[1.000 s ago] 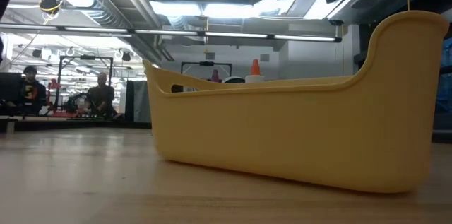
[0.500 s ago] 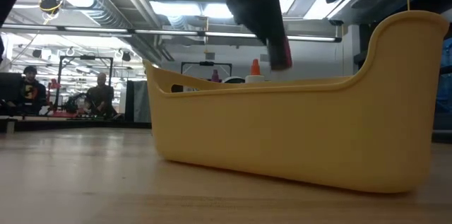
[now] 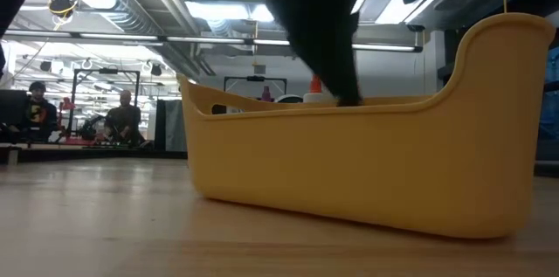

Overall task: Pick & Place food coloring
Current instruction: Put the small pink food coloring bottle into the yellow container

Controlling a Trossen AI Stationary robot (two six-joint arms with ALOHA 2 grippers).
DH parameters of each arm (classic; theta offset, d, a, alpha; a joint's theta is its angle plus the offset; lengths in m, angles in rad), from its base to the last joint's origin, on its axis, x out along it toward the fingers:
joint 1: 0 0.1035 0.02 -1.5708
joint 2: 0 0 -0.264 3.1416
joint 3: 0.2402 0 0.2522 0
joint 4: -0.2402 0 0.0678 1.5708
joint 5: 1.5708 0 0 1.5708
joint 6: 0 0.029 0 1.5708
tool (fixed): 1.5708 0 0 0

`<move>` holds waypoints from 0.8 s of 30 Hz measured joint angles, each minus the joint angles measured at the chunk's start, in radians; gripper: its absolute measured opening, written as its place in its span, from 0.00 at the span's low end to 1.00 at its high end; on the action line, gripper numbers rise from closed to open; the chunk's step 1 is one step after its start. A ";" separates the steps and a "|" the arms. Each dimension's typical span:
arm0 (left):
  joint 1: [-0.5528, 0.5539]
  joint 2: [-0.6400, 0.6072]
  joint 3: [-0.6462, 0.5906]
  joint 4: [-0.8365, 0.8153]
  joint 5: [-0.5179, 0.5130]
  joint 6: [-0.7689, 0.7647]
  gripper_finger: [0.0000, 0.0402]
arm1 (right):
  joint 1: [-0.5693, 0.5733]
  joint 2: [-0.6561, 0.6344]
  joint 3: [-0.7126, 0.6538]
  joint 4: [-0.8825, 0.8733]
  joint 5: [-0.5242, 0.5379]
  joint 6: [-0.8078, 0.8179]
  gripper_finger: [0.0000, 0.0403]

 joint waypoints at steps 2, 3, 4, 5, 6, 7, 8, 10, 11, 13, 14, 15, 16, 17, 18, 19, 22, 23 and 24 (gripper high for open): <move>0.000 0.010 -0.001 -0.002 0.004 0.007 0.18 | 0.000 0.000 0.000 0.000 0.000 0.000 0.30; 0.000 0.017 0.000 0.013 0.004 0.010 0.18 | 0.000 0.000 0.000 0.000 0.000 0.000 0.30; 0.000 0.021 0.000 0.015 0.003 0.016 0.18 | 0.000 0.000 0.000 0.000 0.000 0.000 0.30; 0.000 0.024 -0.001 0.004 0.003 0.022 0.18 | 0.000 0.000 0.000 0.000 0.000 0.000 0.30; 0.000 0.030 -0.001 0.007 0.003 0.023 0.18 | 0.000 0.000 0.000 0.001 0.000 0.000 0.30; 0.002 0.036 0.000 0.022 0.002 0.023 0.18 | 0.000 0.000 0.000 0.000 0.000 0.000 0.30; 0.002 0.040 0.000 0.020 0.002 0.024 0.18 | 0.000 0.000 0.000 -0.001 0.000 0.000 0.30; 0.003 0.049 -0.001 0.010 0.003 0.024 0.18 | 0.000 0.000 0.000 0.001 0.000 0.000 0.30; 0.003 0.054 0.000 0.027 0.003 0.024 0.18 | 0.000 0.000 0.000 0.000 0.000 0.000 0.30; 0.003 0.058 -0.001 0.016 0.002 0.032 0.18 | 0.000 0.000 0.000 -0.001 0.000 0.000 0.30; 0.003 0.062 -0.001 0.022 0.002 0.033 0.18 | 0.000 0.000 0.000 0.001 0.000 0.000 0.30; 0.004 0.066 0.000 0.040 0.002 0.034 0.18 | 0.000 0.000 0.000 0.000 0.000 0.000 0.30; 0.004 0.069 0.000 0.041 0.002 0.036 0.18 | 0.000 0.000 0.000 -0.001 0.000 0.000 0.30; 0.004 0.071 -0.001 0.028 0.004 0.040 0.18 | 0.000 0.000 0.000 -0.001 0.000 0.000 0.30; 0.004 0.072 -0.001 0.029 0.007 0.041 0.18 | 0.000 0.000 0.000 0.001 0.000 0.000 0.30; 0.004 0.075 -0.001 0.041 0.006 0.042 0.18 | 0.000 0.000 0.000 0.000 0.000 0.000 0.30; 0.004 0.079 0.000 0.050 0.009 0.050 0.18 | 0.000 0.000 0.000 0.000 0.000 0.000 0.30; 0.004 0.080 0.000 0.057 0.013 0.050 0.18 | 0.000 0.000 0.000 0.000 0.000 0.000 0.30; 0.004 0.080 0.000 0.064 0.014 0.053 0.18 | 0.000 0.000 0.000 -0.001 0.000 0.000 0.30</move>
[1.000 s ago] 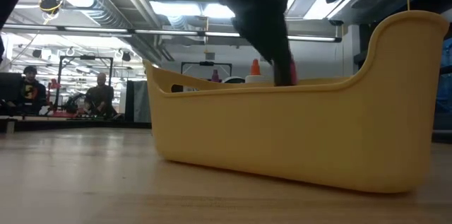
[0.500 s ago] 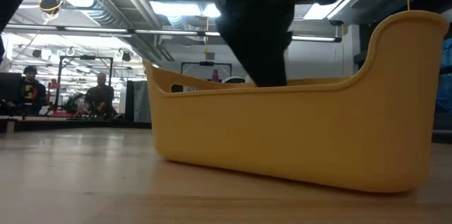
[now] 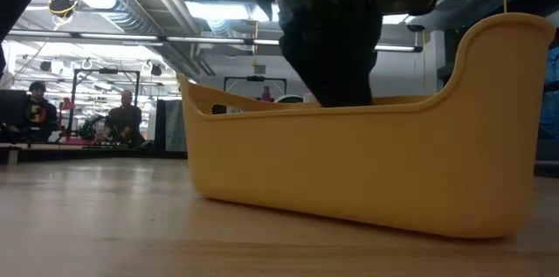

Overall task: Pick & Place food coloring
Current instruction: Put the small pink food coloring bottle into the yellow container

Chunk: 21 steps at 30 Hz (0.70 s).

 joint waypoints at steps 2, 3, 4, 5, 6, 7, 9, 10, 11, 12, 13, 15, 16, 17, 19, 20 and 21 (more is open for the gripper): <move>0.000 0.000 0.000 0.012 0.001 0.008 0.18 | 0.000 0.000 0.000 0.001 0.000 0.000 0.30; 0.000 0.000 0.000 0.015 0.002 0.013 0.18 | 0.000 0.000 0.000 0.000 0.000 0.000 0.30; 0.000 0.000 0.000 0.017 0.002 0.015 0.18 | 0.000 0.000 0.000 0.000 0.000 0.000 0.30; 0.000 0.000 0.000 0.022 0.005 0.015 0.18 | 0.000 0.000 0.000 0.001 0.000 0.000 0.30; 0.001 0.000 0.000 0.026 0.013 0.015 0.18 | 0.000 0.000 0.000 0.001 0.000 0.000 0.30; 0.001 0.000 0.000 0.027 0.023 0.016 0.18 | 0.000 0.000 0.000 0.000 0.000 0.000 0.30; 0.001 0.000 0.000 0.026 0.044 0.016 0.18 | 0.000 0.000 0.000 0.001 0.000 0.000 0.30; 0.001 0.000 0.000 0.026 0.046 0.016 0.18 | 0.000 0.000 0.000 0.000 0.000 0.000 0.30; 0.001 0.000 0.000 0.026 0.046 0.016 0.18 | 0.000 0.000 0.000 0.000 0.000 0.000 0.30; 0.001 0.000 0.000 0.025 0.048 0.015 0.18 | 0.000 0.000 0.000 0.000 0.000 0.000 0.30; 0.001 0.000 0.000 0.025 0.048 0.016 0.18 | 0.000 0.000 0.000 0.000 0.000 0.000 0.30; 0.001 0.000 0.000 0.025 0.048 0.016 0.19 | 0.000 0.000 0.000 0.000 0.000 0.000 0.30; 0.001 0.000 0.000 0.024 0.048 0.016 0.20 | 0.000 0.000 0.000 0.001 0.000 0.000 0.30; 0.001 0.000 0.000 0.024 0.048 0.016 0.20 | 0.000 0.000 0.000 0.001 0.000 0.000 0.30; 0.001 0.000 0.000 0.023 0.048 0.015 0.23 | 0.000 0.000 0.000 0.000 0.000 0.000 0.30; 0.001 0.000 0.000 0.023 0.048 0.016 0.24 | 0.000 0.000 0.000 0.000 0.000 0.000 0.30; 0.001 0.000 0.000 0.023 0.047 0.015 0.25 | 0.000 0.000 0.000 0.000 0.000 0.000 0.30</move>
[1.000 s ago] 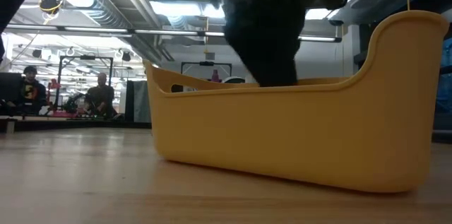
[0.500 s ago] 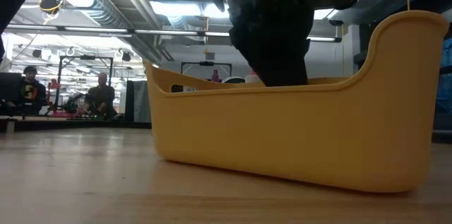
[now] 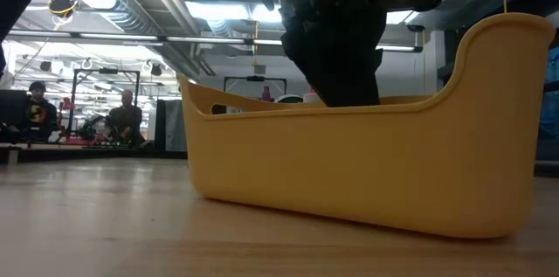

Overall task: Pick & Place food coloring
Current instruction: Put the small pink food coloring bottle into the yellow container, then put the small green food coloring bottle into the yellow container

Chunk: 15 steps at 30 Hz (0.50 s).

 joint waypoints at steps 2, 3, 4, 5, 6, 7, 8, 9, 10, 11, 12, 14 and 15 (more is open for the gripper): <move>0.000 0.000 0.000 0.000 -0.001 0.000 0.27 | 0.000 0.000 0.000 0.000 0.000 0.000 0.30; 0.000 0.000 0.000 0.000 -0.001 0.000 0.28 | 0.000 0.000 0.000 0.000 0.000 0.000 0.30; 0.000 0.000 0.000 0.000 -0.001 0.000 0.29 | 0.000 0.000 0.000 0.000 0.000 0.000 0.30; 0.000 0.000 0.000 0.000 -0.001 0.000 0.29 | 0.000 0.000 0.000 0.000 0.000 0.000 0.30; 0.000 0.000 0.000 0.000 -0.001 0.000 0.30 | 0.000 0.000 0.000 0.000 0.000 0.000 0.30; 0.000 0.000 0.000 0.000 -0.003 0.000 0.30 | 0.000 0.000 0.000 0.000 0.000 0.000 0.30; 0.000 0.000 0.000 0.000 -0.003 0.000 0.31 | 0.000 0.000 0.000 0.000 0.000 0.000 0.30; 0.000 0.000 0.000 0.000 -0.003 0.000 0.31 | 0.000 0.000 0.000 0.000 0.000 0.000 0.30; 0.000 0.000 0.000 -0.001 -0.003 0.000 0.31 | 0.000 0.000 0.000 0.000 0.000 0.000 0.30; 0.000 -0.001 0.000 -0.003 -0.003 0.000 0.31 | 0.000 0.000 0.000 0.000 0.000 0.000 0.30; 0.000 -0.003 0.000 -0.011 -0.001 0.000 0.31 | 0.000 0.000 0.000 0.000 0.000 0.000 0.30; 0.000 -0.006 0.001 -0.029 0.002 0.000 0.31 | 0.000 0.000 0.000 0.000 0.000 0.000 0.30; 0.000 -0.006 0.006 -0.046 0.001 0.000 0.31 | 0.000 0.000 0.000 0.000 0.000 0.000 0.30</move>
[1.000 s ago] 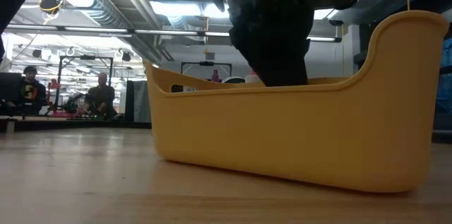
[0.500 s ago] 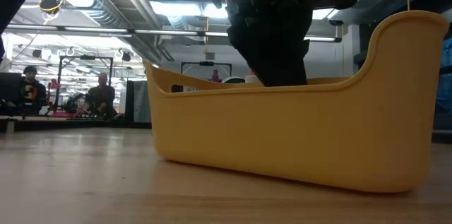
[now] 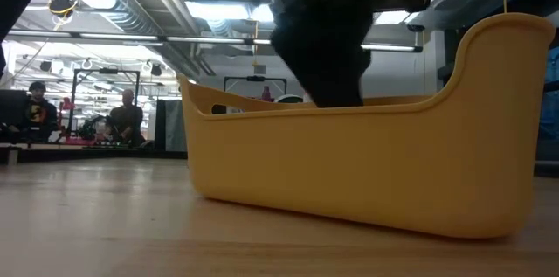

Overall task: Pick & Place food coloring
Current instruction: Put the small green food coloring bottle into the yellow container

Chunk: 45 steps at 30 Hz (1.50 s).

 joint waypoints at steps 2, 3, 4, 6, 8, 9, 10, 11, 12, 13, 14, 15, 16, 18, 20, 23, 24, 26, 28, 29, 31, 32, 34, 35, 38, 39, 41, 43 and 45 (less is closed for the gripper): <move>0.000 0.000 0.012 -0.041 -0.001 0.000 0.31 | 0.000 0.000 0.000 0.000 0.000 0.000 0.30; 0.000 0.000 0.019 -0.051 -0.001 0.000 0.31 | 0.000 0.000 0.000 0.000 0.000 0.000 0.30; 0.000 0.000 0.024 -0.056 -0.001 0.000 0.31 | 0.000 0.000 0.000 0.000 0.000 0.000 0.30; 0.000 0.000 0.040 -0.082 -0.001 0.002 0.31 | 0.000 0.000 0.000 0.000 0.000 0.000 0.30; 0.000 0.000 0.066 -0.109 0.000 0.014 0.31 | 0.000 0.000 0.000 0.000 0.000 0.000 0.30; 0.000 0.000 0.080 -0.121 0.002 0.021 0.31 | 0.000 0.000 0.000 0.000 0.000 0.000 0.30; -0.001 0.000 0.095 -0.138 0.006 0.029 0.31 | 0.000 0.000 0.000 0.000 0.000 0.000 0.30; -0.003 0.000 0.111 -0.162 0.008 0.037 0.31 | 0.000 0.000 0.000 0.000 0.000 0.000 0.30; -0.003 0.000 0.128 -0.184 0.008 0.043 0.31 | 0.000 0.000 0.000 0.000 0.000 0.000 0.30; -0.003 0.000 0.146 -0.203 0.008 0.049 0.31 | 0.000 0.000 0.000 0.000 0.000 0.000 0.30; -0.003 0.000 0.165 -0.229 0.008 0.051 0.31 | 0.000 0.000 0.000 0.000 0.000 0.000 0.30; -0.003 0.000 0.187 -0.264 0.008 0.052 0.31 | 0.000 0.000 0.000 0.000 0.000 0.000 0.30; -0.003 0.000 0.208 -0.301 0.008 0.052 0.31 | 0.000 0.000 0.000 0.000 0.000 0.000 0.30; -0.002 -0.001 0.245 -0.361 0.012 0.056 0.31 | 0.000 0.000 0.000 0.000 0.000 0.000 0.30; 0.000 -0.019 0.256 -0.405 0.015 0.066 0.31 | 0.000 0.000 0.000 0.000 0.000 0.000 0.30; 0.008 -0.067 0.250 -0.414 0.011 0.068 0.30 | 0.000 0.000 0.000 0.000 0.000 0.000 0.30; 0.012 -0.087 0.245 -0.423 0.008 0.066 0.30 | 0.000 0.000 0.000 0.000 0.000 0.000 0.30; 0.021 -0.128 0.232 -0.441 -0.010 0.061 0.30 | 0.000 0.000 0.000 0.000 0.000 0.000 0.30; 0.031 -0.170 0.217 -0.464 -0.034 0.059 0.30 | 0.000 0.000 0.000 0.000 0.000 0.000 0.30; 0.036 -0.189 0.210 -0.480 -0.054 0.059 0.31 | 0.000 0.000 0.000 0.000 0.000 0.000 0.30; 0.048 -0.229 0.194 -0.493 -0.078 0.060 0.30 | 0.000 0.000 0.000 0.000 0.000 0.000 0.30; 0.055 -0.253 0.177 -0.506 -0.084 0.060 0.30 | 0.000 0.000 0.000 0.000 0.000 0.000 0.30; 0.074 -0.302 0.134 -0.514 -0.090 0.060 0.30 | 0.000 0.000 0.000 0.000 0.000 0.000 0.30; 0.083 -0.331 0.108 -0.509 -0.093 0.059 0.30 | 0.000 0.000 0.000 0.000 0.000 0.000 0.30; 0.110 -0.424 0.012 -0.502 -0.113 0.050 0.30 | 0.000 0.000 0.000 0.001 0.000 0.000 0.30; 0.119 -0.458 -0.021 -0.499 -0.123 0.049 0.30 | 0.000 0.000 0.000 -0.001 0.000 0.000 0.30; 0.138 -0.523 -0.088 -0.490 -0.140 0.047 0.29 | 0.000 0.000 0.000 0.000 0.000 0.000 0.30; 0.161 -0.592 -0.155 -0.468 -0.161 0.043 0.29 | 0.000 0.000 0.000 0.000 0.000 0.000 0.30; 0.186 -0.662 -0.220 -0.448 -0.176 0.042 0.30 | 0.000 0.000 0.000 0.000 0.000 0.000 0.30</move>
